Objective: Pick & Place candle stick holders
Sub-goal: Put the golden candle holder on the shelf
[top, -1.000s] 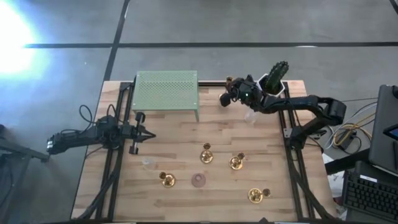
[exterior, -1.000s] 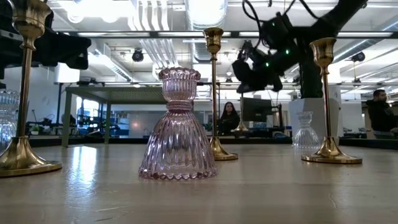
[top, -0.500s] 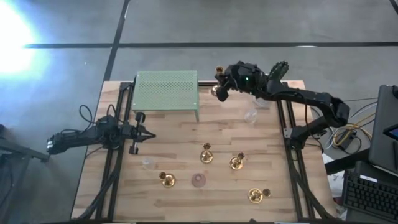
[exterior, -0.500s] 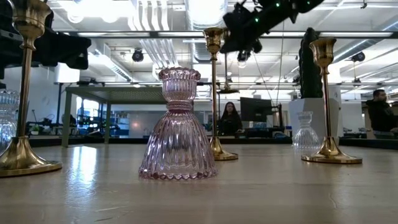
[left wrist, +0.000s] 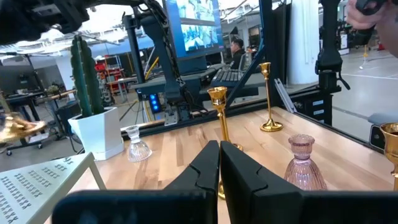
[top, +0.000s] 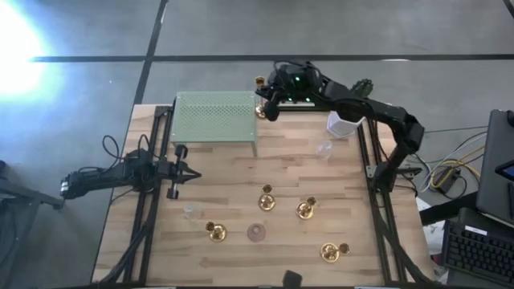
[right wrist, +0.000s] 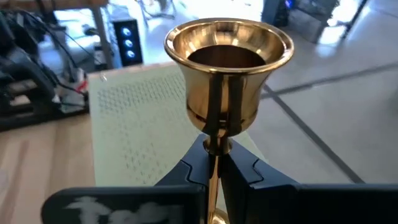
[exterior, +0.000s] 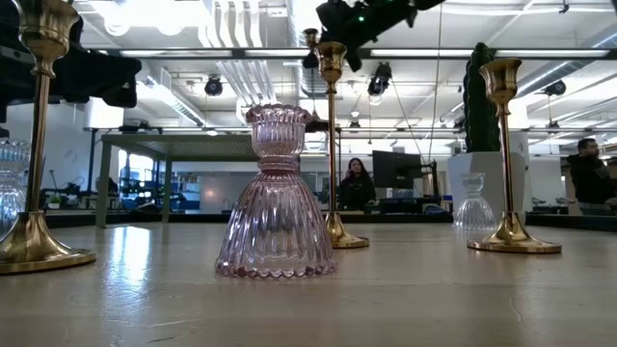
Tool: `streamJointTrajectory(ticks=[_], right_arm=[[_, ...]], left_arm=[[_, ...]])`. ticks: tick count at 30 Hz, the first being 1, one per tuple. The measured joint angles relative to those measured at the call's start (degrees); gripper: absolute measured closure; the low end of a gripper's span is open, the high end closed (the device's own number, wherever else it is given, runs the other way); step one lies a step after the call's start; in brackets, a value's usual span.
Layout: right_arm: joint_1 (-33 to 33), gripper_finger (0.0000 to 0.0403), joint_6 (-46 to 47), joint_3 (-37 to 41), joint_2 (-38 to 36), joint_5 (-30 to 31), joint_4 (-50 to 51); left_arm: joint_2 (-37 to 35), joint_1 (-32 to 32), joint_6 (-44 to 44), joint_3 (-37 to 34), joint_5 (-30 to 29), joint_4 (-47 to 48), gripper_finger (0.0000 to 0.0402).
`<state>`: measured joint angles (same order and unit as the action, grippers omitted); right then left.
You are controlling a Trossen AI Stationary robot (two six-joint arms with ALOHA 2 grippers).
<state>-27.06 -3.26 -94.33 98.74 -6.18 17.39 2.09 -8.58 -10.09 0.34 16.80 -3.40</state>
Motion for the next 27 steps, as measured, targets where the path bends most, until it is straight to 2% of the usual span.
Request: streamJointTrajectory(ticks=[20,27], right_arm=[[-4.3,0.039,-0.5,-21.9,17.9,-12.4,0.7],[-5.9,0.039,-0.2,-25.4,22.1,-13.9,0.9]], left_arm=[[0.0,0.0,0.0,0.0,0.0,0.0,0.0383],[0.0,0.0,0.0,0.0,0.0,0.0,0.0383]])
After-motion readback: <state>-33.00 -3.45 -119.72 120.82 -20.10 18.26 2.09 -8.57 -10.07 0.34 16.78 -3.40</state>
